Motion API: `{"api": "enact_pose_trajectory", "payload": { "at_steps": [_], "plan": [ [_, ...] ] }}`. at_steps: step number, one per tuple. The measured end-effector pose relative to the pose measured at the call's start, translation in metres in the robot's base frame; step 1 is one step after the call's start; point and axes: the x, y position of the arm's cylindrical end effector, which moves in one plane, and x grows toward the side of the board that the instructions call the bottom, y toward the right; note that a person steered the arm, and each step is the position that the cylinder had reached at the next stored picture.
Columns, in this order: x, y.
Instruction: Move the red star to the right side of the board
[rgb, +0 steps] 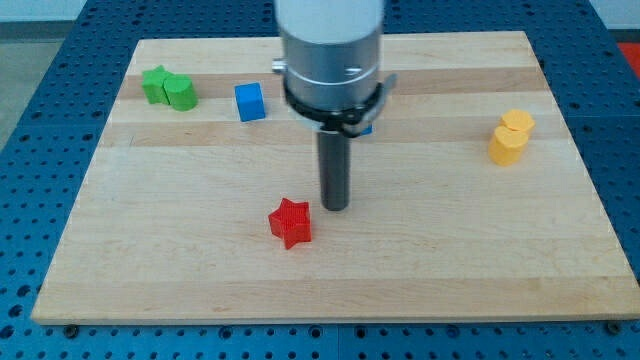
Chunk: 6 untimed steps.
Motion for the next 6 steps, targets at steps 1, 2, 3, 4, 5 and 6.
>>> {"api": "enact_pose_trajectory", "payload": {
  "at_steps": [1, 2, 3, 4, 5, 6],
  "plan": [
    [0.0, 0.0],
    [-0.029, -0.037],
    [-0.063, -0.103],
    [-0.034, -0.15],
    [0.048, -0.185],
    [0.051, -0.184]
  ]
}}
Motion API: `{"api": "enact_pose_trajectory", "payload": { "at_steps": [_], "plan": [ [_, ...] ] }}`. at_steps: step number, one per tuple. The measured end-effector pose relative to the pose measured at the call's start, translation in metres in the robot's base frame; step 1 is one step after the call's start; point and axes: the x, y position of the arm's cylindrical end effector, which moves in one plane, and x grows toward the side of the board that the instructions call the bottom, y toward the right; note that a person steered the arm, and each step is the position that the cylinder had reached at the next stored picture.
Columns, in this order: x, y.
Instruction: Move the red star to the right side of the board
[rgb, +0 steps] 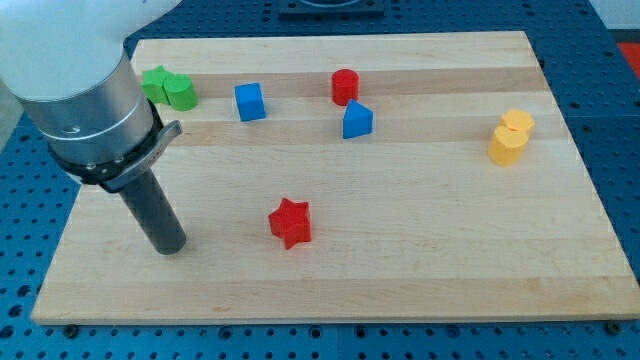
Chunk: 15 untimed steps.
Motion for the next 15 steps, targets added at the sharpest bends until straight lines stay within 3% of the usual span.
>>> {"api": "enact_pose_trajectory", "payload": {
  "at_steps": [6, 7, 8, 9, 10, 13, 15],
  "plan": [
    [0.0, 0.199],
    [0.0, 0.173],
    [0.0, 0.101],
    [0.002, 0.066],
    [-0.038, 0.066],
    [-0.047, 0.092],
    [-0.048, 0.157]
  ]
}}
